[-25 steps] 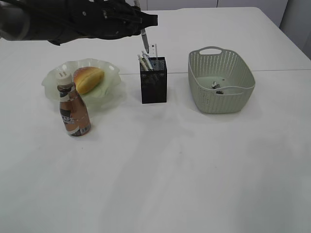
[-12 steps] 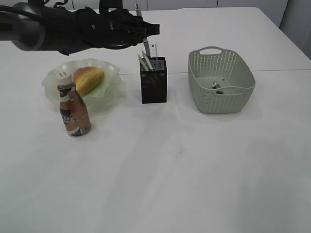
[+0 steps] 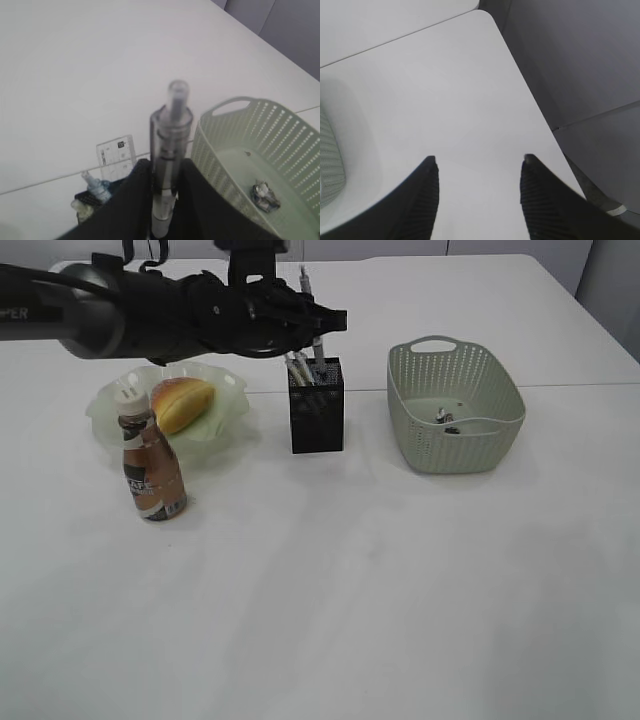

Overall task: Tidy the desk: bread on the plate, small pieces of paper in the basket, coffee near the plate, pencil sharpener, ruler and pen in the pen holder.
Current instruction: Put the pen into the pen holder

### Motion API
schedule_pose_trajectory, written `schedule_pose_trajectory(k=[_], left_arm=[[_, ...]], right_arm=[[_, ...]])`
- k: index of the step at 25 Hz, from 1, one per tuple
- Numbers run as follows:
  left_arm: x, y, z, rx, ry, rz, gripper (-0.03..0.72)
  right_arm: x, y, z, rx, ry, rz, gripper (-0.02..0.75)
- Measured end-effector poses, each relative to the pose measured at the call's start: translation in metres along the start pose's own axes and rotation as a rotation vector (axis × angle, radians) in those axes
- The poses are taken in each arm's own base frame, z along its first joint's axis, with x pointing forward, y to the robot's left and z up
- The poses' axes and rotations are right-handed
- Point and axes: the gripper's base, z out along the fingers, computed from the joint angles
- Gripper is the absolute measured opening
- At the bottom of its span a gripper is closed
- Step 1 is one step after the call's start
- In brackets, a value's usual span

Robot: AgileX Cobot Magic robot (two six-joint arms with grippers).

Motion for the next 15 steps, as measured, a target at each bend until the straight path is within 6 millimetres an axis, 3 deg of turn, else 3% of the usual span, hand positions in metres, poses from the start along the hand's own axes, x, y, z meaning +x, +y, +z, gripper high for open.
schedule_pose_trajectory(k=[4,15], left_arm=[[0.013,0.002,0.006,-0.002,0.042,-0.002,0.131],[0.014,0.002,0.007,-0.003,0.045,-0.004,0.138]], right_arm=[[0.000,0.000,0.000,0.000,0.000,0.000,0.414],[0.000,0.000,0.000,0.000,0.000,0.000,0.414]])
